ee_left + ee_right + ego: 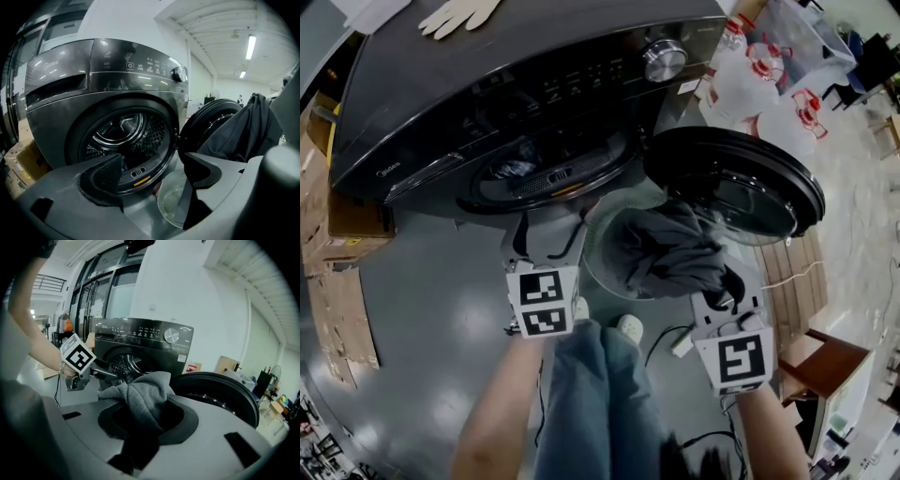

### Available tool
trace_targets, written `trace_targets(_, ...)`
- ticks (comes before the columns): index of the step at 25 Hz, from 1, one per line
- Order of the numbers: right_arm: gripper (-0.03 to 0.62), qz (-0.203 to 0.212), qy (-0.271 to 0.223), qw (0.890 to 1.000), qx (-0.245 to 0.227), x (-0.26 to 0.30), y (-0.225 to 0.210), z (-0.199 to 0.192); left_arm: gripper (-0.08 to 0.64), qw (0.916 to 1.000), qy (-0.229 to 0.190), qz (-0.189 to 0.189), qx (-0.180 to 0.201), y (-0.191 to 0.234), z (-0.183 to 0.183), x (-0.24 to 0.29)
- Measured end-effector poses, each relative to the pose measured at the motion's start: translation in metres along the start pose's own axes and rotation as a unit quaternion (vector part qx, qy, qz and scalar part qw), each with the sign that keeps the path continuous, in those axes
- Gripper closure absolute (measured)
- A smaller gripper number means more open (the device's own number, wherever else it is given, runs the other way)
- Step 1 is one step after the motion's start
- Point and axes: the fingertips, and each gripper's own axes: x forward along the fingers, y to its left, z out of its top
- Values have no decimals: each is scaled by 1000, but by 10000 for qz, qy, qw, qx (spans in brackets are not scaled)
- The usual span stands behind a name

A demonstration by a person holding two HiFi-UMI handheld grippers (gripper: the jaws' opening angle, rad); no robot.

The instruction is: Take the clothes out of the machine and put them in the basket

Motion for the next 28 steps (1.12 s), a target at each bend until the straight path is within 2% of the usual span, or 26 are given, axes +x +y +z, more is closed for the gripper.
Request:
trace_targets(7, 485, 96, 993, 9925, 712, 61, 15, -88, 143, 9996, 145, -193, 137, -15, -16, 14)
trace_targets(10, 483, 195, 1553, 9845, 796, 87, 29, -125, 143, 9992, 255, -231, 186, -15, -26, 19)
trace_targets(15, 480, 352, 2216, 9708, 849, 121, 44, -167, 143, 9987, 375, -250, 251, -10, -33, 27)
trace_targets(23, 462, 416, 3365, 9349, 1045, 142, 51, -205, 143, 9978, 514, -295, 298, -6, -40, 41)
trace_targets(25, 458, 399, 3652, 9221, 1218, 143, 55, -221, 143, 9977, 536, -307, 290, -6, -42, 43)
trace_targets(27, 384, 354, 3917, 9100, 1313, 141, 56, -232, 143, 9975, 578, -305, 266, -5, -46, 45)
trace_targets(28, 363, 406, 3938, 9074, 1414, 140, 59, -235, 143, 9974, 603, -301, 248, -5, -48, 45)
